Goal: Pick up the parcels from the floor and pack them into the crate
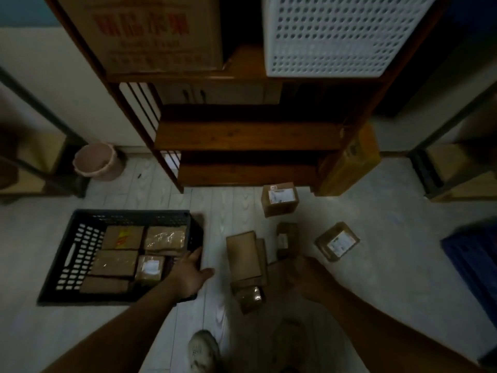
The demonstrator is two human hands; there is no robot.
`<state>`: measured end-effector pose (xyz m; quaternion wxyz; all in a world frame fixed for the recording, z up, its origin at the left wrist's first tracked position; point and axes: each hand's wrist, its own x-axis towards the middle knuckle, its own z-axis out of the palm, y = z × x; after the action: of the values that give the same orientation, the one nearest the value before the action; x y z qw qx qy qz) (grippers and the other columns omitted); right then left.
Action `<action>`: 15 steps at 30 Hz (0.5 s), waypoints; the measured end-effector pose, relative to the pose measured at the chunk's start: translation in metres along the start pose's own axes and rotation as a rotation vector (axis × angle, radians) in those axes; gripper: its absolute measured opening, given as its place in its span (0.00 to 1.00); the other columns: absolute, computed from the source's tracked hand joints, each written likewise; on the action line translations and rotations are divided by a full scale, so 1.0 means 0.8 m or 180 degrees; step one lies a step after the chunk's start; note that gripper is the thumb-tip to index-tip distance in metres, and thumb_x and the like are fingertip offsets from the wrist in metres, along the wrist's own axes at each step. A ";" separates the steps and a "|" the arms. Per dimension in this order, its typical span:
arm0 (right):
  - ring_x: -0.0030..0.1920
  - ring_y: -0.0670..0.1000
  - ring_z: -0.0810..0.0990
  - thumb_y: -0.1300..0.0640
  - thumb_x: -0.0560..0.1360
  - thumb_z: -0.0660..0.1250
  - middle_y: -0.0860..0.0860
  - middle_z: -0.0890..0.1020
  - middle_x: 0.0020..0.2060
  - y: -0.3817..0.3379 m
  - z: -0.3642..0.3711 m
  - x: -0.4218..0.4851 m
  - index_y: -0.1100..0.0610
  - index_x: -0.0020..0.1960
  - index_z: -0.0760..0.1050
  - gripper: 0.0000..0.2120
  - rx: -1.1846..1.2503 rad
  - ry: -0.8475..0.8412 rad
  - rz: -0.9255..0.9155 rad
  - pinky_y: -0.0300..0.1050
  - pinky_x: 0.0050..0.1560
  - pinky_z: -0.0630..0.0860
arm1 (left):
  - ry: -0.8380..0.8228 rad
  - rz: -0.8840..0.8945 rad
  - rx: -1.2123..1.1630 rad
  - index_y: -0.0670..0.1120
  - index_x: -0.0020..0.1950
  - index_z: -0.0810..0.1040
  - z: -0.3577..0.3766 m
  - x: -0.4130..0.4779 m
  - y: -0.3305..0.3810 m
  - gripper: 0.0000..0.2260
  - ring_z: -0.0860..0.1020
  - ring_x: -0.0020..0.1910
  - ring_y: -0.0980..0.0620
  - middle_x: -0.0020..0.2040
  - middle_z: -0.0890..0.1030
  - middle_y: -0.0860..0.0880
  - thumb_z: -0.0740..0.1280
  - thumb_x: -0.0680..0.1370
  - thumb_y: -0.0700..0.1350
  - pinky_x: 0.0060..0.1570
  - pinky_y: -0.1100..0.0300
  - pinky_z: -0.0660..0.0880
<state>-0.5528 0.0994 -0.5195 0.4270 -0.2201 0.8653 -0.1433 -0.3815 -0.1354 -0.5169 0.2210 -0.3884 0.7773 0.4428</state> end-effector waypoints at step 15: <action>0.59 0.58 0.74 0.43 0.77 0.60 0.54 0.74 0.63 0.137 0.244 0.355 0.50 0.71 0.64 0.25 0.0269 -0.0327 0.0208 0.55 0.60 0.72 | -0.0068 -0.0769 -0.0763 0.47 0.76 0.54 0.233 0.353 -0.159 0.35 0.67 0.65 0.53 0.73 0.65 0.46 0.67 0.75 0.53 0.53 0.73 0.62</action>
<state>-0.5778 0.0392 -0.8752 0.4842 -0.1805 0.8421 -0.1542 -0.4499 -0.1295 -0.8716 0.2329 -0.4979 0.6642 0.5067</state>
